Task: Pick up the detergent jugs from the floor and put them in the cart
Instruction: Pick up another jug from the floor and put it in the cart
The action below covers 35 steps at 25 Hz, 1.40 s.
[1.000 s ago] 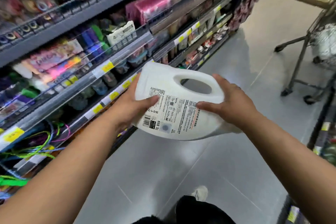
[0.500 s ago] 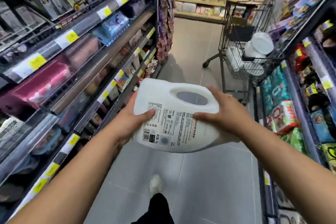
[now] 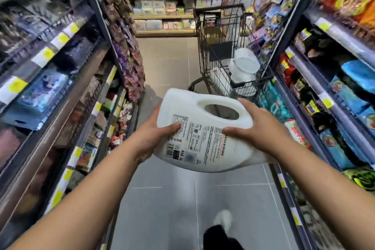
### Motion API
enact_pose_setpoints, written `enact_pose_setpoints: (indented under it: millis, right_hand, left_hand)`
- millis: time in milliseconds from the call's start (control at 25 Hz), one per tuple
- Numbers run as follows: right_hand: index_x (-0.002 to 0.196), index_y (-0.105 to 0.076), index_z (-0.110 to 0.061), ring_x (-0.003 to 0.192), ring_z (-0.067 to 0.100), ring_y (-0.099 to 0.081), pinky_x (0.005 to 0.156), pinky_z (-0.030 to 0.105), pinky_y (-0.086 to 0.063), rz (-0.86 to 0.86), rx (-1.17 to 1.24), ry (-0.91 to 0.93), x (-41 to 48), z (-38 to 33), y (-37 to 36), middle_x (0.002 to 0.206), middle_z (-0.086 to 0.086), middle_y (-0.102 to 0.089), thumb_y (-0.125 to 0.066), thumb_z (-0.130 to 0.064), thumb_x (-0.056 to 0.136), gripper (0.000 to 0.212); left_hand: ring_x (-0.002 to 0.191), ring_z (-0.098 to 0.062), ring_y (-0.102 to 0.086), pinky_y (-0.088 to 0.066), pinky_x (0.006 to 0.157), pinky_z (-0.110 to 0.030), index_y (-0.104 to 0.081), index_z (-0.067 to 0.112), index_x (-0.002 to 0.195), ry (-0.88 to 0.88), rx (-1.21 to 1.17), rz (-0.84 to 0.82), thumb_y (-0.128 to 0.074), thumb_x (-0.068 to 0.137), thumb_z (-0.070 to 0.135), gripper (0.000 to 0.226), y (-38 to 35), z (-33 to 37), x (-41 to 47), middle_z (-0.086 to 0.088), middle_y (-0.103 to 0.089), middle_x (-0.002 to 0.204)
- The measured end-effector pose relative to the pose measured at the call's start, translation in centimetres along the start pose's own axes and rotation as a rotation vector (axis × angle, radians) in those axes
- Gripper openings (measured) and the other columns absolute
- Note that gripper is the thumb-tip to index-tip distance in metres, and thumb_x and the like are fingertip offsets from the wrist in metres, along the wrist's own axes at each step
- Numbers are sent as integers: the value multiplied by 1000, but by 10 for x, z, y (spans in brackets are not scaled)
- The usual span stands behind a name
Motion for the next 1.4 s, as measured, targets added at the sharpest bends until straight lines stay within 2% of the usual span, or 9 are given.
enact_pose_setpoints:
  millis: [80, 280, 400, 520, 720, 880, 1040, 1240, 1400]
  right_hand:
    - [127, -34, -60, 112, 20, -58, 91, 41, -49, 14, 6, -14, 45, 14, 10, 116, -7, -65, -64, -83, 48, 88]
    - [129, -35, -56, 115, 21, -55, 88, 38, -47, 1, -24, -29, 164, 58, 43, 116, -12, -62, -68, -78, 55, 83]
    - [138, -31, -54, 118, 25, -55, 91, 36, -46, 3, -85, -79, 243, 88, 66, 126, 0, -60, -65, -84, 50, 99]
    - [139, -26, -57, 115, 24, -57, 92, 40, -48, -30, -71, -98, 309, 112, 77, 126, -1, -61, -54, -95, 39, 111]
    - [128, -34, -59, 113, 24, -56, 80, 35, -46, -15, -36, -160, 419, 141, 88, 122, -3, -63, -65, -81, 52, 85]
    - [131, -30, -60, 120, 26, -52, 87, 38, -46, 52, 0, -273, 496, 168, 91, 131, -1, -58, -63, -84, 52, 88]
    - [144, -23, -52, 132, 26, -45, 97, 38, -41, 123, 103, -480, 554, 202, 86, 146, 2, -47, -55, -93, 40, 116]
    - [141, -23, -57, 129, 26, -47, 90, 36, -41, 167, 229, -646, 592, 248, 76, 145, 2, -46, -60, -88, 47, 106]
    - [145, -15, -57, 133, 26, -44, 97, 40, -44, 178, 299, -760, 619, 295, 69, 151, 0, -41, -55, -95, 42, 117]
  left_hand:
    - [111, -23, -67, -59, 81, -35, -40, 35, 140, 6, 7, -9, -74, 79, 7, 75, -2, 8, 54, -4, -68, 123]
    - [115, -26, -65, -57, 89, -42, -41, 31, 142, 13, -14, -49, -73, 74, 13, 78, -23, 24, 187, -7, -67, 127]
    - [118, -29, -63, -53, 97, -49, -40, 28, 144, 39, -31, -63, -73, 76, 12, 77, -37, 34, 264, -9, -66, 129]
    - [120, -31, -62, -53, 96, -49, -40, 29, 144, 52, -22, -87, -73, 78, 11, 76, -41, 45, 332, -11, -63, 132]
    - [117, -25, -64, -53, 94, -49, -47, 48, 132, 89, 22, -138, -73, 77, 12, 71, -36, 66, 472, -2, -65, 131]
    - [109, -22, -69, -57, 85, -42, -46, 49, 129, 148, 109, -245, -70, 85, 5, 67, -34, 85, 583, 1, -70, 122]
    - [104, -26, -71, -60, 77, -42, -41, 47, 133, 254, 180, -380, -62, 89, 1, 67, -45, 106, 687, -3, -73, 115]
    - [106, -33, -70, -57, 84, -55, -31, 47, 142, 372, 303, -505, -71, 80, 15, 81, -74, 104, 778, -10, -71, 118]
    - [108, -39, -67, -53, 87, -63, -29, 47, 145, 439, 367, -596, -71, 83, 14, 81, -105, 89, 839, -16, -68, 122]
Point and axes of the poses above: each hand's wrist, its own x-axis towards the middle knuckle, its own y-axis out of the back of the hand, z = x × y, the point moved 5 cm from there along x, towards the middle knuckle
